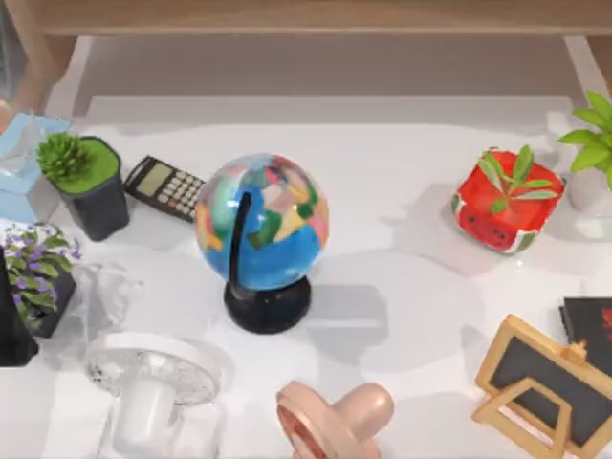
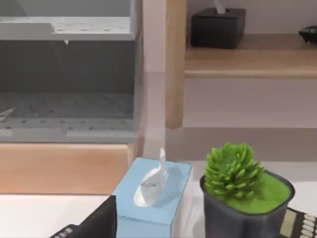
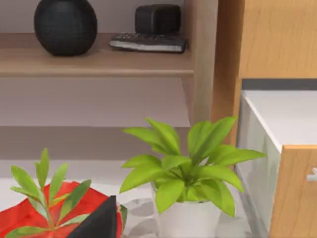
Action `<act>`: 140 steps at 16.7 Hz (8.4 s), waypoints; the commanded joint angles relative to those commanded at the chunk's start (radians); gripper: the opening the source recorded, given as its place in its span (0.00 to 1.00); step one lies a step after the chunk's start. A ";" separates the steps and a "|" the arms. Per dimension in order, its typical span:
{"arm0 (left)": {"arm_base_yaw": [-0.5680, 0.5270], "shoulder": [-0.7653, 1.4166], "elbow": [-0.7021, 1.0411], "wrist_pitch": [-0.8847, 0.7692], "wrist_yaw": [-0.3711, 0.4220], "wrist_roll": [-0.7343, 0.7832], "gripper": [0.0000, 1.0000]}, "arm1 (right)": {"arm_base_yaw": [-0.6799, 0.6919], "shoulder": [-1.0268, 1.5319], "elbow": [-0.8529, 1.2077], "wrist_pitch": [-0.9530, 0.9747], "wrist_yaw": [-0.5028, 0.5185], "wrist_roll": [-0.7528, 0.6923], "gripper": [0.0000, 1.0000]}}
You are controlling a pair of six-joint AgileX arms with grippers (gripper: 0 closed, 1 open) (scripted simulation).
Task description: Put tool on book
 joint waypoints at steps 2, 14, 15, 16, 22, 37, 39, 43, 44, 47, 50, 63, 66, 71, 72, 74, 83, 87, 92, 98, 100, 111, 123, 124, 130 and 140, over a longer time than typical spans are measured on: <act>0.000 0.000 0.000 0.000 0.000 0.000 1.00 | 0.000 0.000 0.000 0.000 0.000 0.000 1.00; 0.000 0.000 0.000 0.000 0.000 0.000 1.00 | -0.107 0.778 0.772 -0.434 0.000 -0.012 1.00; 0.000 0.000 0.000 0.000 0.000 0.000 1.00 | -0.123 0.897 0.887 -0.494 0.000 -0.014 1.00; 0.000 0.000 0.000 0.000 0.000 0.000 1.00 | -0.140 1.016 1.002 -0.555 0.000 -0.015 1.00; 0.000 0.000 0.000 0.000 0.000 0.000 1.00 | -0.245 1.674 1.635 -0.925 0.004 -0.026 1.00; 0.000 0.000 0.000 0.000 0.000 0.000 1.00 | -0.362 2.612 2.572 -1.430 0.002 -0.039 1.00; 0.000 0.000 0.000 0.000 0.000 0.000 1.00 | -0.362 2.612 2.572 -1.430 0.002 -0.039 1.00; 0.000 0.000 0.000 0.000 0.000 0.000 1.00 | -0.364 2.612 2.568 -1.428 0.002 -0.039 1.00; 0.000 0.000 0.000 0.000 0.000 0.000 1.00 | -0.365 2.609 2.562 -1.425 0.002 -0.040 1.00; 0.000 0.000 0.000 0.000 0.000 0.000 1.00 | -0.367 2.589 2.518 -1.401 0.001 -0.044 1.00; 0.000 0.000 0.000 0.000 0.000 0.000 1.00 | -0.370 2.565 2.456 -1.365 -0.001 -0.049 1.00; 0.000 0.000 0.000 0.000 0.000 0.000 1.00 | -0.360 2.612 2.374 -1.233 0.002 -0.038 1.00; 0.000 0.000 0.000 0.000 0.000 0.000 1.00 | -0.360 2.612 2.374 -1.233 0.002 -0.038 0.77; 0.000 0.000 0.000 0.000 0.000 0.000 1.00 | -0.360 2.612 2.374 -1.233 0.002 -0.038 0.40; 0.000 0.000 0.000 0.000 0.000 0.000 1.00 | -0.360 2.612 2.374 -1.233 0.002 -0.038 0.32; 0.000 0.000 0.000 0.000 0.000 0.000 1.00 | -0.360 2.612 2.374 -1.233 0.002 -0.038 0.17; 0.000 0.000 0.000 0.000 0.000 0.000 1.00 | -0.360 2.612 2.374 -1.233 0.002 -0.038 0.00; 0.000 0.000 0.000 0.000 0.000 0.000 1.00 | -0.364 2.603 2.375 -1.234 0.001 -0.038 0.00; 0.000 0.000 0.000 0.000 0.000 0.000 1.00 | -0.376 2.500 2.289 -1.221 -0.003 -0.053 0.00; 0.000 0.000 0.000 0.000 0.000 0.000 1.00 | -0.340 2.235 2.097 -1.119 0.000 -0.062 0.00; 0.000 0.000 0.000 0.000 0.000 0.000 1.00 | -0.309 2.127 2.017 -1.082 0.002 -0.060 0.00; 0.000 0.000 0.000 0.000 0.000 0.000 1.00 | -0.128 1.632 1.425 -0.972 0.010 -0.056 0.00; 0.000 0.000 0.000 0.000 0.000 0.000 1.00 | -0.064 1.484 0.933 -0.916 -0.008 -0.066 0.00; 0.000 0.000 0.000 0.000 0.000 0.000 1.00 | -0.064 1.484 0.930 -0.916 -0.008 -0.066 0.00; 0.000 0.000 0.000 0.000 0.000 0.000 1.00 | -0.066 1.494 0.923 -0.903 -0.008 -0.064 0.00; 0.000 0.000 0.000 0.000 0.000 0.000 1.00 | -0.061 1.539 0.854 -0.785 -0.008 -0.062 0.00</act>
